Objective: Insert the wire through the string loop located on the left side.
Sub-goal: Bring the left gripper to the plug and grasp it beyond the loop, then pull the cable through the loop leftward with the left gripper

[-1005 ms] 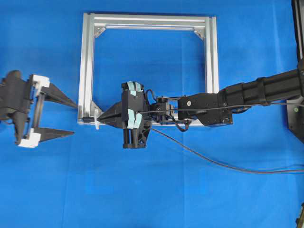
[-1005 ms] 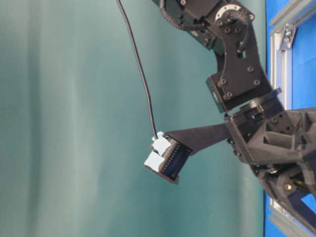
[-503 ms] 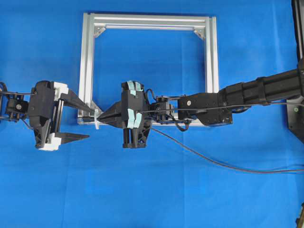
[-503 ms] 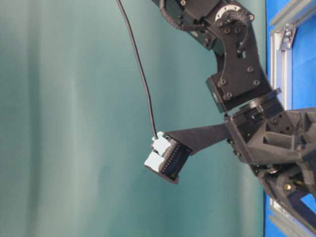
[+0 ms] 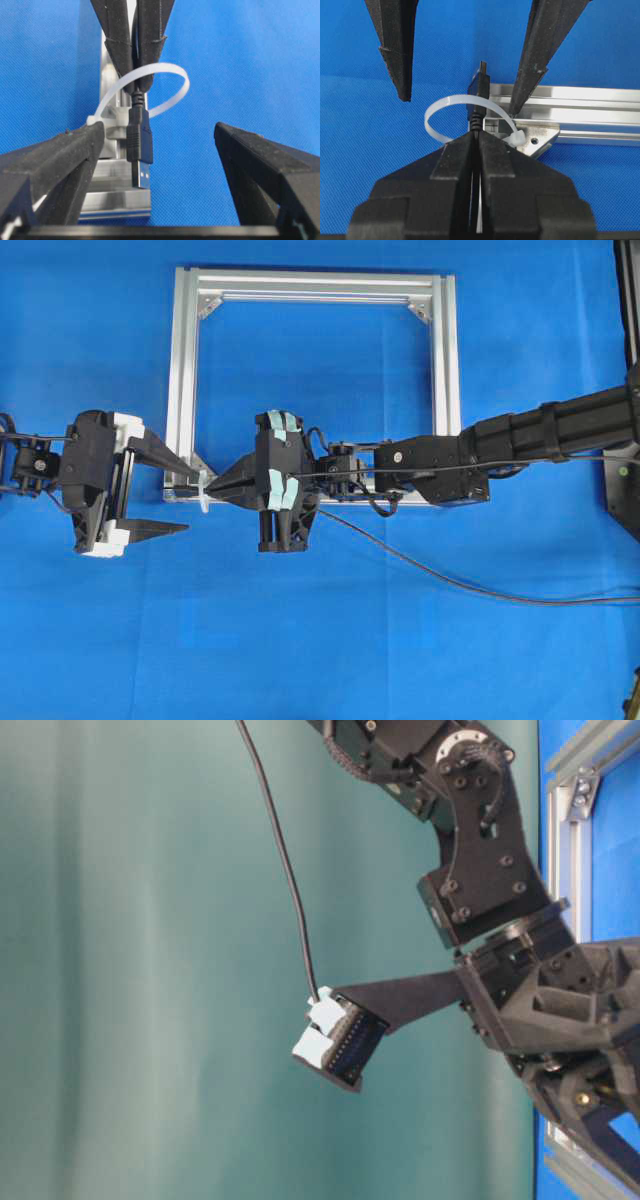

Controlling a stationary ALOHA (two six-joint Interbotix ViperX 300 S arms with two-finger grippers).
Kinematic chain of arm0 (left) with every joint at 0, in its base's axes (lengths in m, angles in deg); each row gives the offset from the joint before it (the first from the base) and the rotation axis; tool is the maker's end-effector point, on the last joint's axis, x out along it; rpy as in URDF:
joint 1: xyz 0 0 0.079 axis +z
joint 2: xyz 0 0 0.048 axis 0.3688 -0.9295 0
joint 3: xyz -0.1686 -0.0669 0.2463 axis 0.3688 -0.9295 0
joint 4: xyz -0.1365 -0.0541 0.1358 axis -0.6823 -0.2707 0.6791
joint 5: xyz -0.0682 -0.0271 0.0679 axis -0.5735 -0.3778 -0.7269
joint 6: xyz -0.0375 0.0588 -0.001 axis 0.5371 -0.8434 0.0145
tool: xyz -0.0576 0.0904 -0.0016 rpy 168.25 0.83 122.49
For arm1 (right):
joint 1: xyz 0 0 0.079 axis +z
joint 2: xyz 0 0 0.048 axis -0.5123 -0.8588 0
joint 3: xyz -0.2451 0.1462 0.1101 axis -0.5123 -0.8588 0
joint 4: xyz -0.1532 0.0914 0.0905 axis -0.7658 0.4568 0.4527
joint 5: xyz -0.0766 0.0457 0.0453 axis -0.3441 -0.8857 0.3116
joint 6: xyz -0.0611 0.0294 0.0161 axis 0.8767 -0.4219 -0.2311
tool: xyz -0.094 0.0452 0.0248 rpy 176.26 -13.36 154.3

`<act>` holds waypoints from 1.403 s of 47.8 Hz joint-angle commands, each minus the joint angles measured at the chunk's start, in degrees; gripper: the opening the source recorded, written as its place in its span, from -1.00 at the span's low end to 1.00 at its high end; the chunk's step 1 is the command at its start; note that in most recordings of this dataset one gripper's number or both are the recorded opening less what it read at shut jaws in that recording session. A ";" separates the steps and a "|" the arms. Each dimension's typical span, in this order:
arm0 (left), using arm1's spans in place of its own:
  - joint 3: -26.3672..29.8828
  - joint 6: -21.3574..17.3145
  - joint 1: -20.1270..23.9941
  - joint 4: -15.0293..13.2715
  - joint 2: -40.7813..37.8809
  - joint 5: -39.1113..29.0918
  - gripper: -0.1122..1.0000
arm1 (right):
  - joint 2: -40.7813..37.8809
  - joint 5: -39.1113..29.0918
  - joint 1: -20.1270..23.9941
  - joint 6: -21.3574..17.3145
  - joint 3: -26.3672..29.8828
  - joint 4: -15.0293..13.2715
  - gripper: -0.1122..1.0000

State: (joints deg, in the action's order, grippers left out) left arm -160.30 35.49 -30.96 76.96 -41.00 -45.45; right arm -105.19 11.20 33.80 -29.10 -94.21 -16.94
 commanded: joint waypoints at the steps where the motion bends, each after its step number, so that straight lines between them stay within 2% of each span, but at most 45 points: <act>1: 0.79 0.53 0.97 0.09 0.35 -0.26 0.71 | 1.32 0.18 -0.18 -0.09 0.79 0.00 -0.81; 5: 1.05 1.05 2.02 0.09 0.35 -1.32 0.49 | 1.32 0.18 -0.18 -0.09 0.79 0.00 -0.81; 9: 1.49 1.49 2.81 0.09 0.26 -2.20 0.08 | 1.32 0.18 -0.18 -0.09 0.79 0.00 -0.81; 12: 1.76 1.58 3.08 0.09 0.26 -2.55 -0.30 | 1.32 0.26 -0.18 -0.09 0.79 0.00 -0.81; 16: 1.76 1.49 3.16 0.09 0.26 -2.72 -0.65 | 1.32 0.18 -0.18 -0.18 0.79 0.00 -0.81; 42: 1.76 1.58 3.16 0.09 0.26 -3.78 -0.66 | 1.58 -1.76 -0.18 -0.18 0.79 -0.26 -0.79; 45: 1.85 1.58 3.16 0.09 0.26 -3.78 -0.66 | 1.58 -1.76 -0.18 -0.35 0.70 -0.18 -0.68; 49: 1.76 1.58 3.25 0.09 0.26 -3.78 -0.66 | 1.67 -2.02 0.00 -0.62 0.70 -0.18 -0.37; 58: 1.85 1.58 3.16 0.09 0.26 -3.78 -0.66 | 1.76 -2.72 0.09 -0.70 0.70 0.00 0.65; 60: 1.85 1.58 3.16 0.09 0.26 -3.78 -0.66 | 1.76 -2.64 0.09 -0.70 0.70 0.00 0.82; 63: 1.85 1.58 3.16 0.09 0.35 -3.78 -0.66 | 1.67 -2.64 0.09 -0.70 0.79 0.00 0.96; 67: 1.85 1.58 3.16 0.09 0.26 -3.78 -0.66 | 1.76 -2.64 0.09 -0.70 0.79 0.09 0.96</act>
State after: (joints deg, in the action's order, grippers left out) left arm -159.07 37.07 -27.88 76.96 -41.09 -49.49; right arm -105.19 8.39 33.72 -29.80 -94.21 -17.03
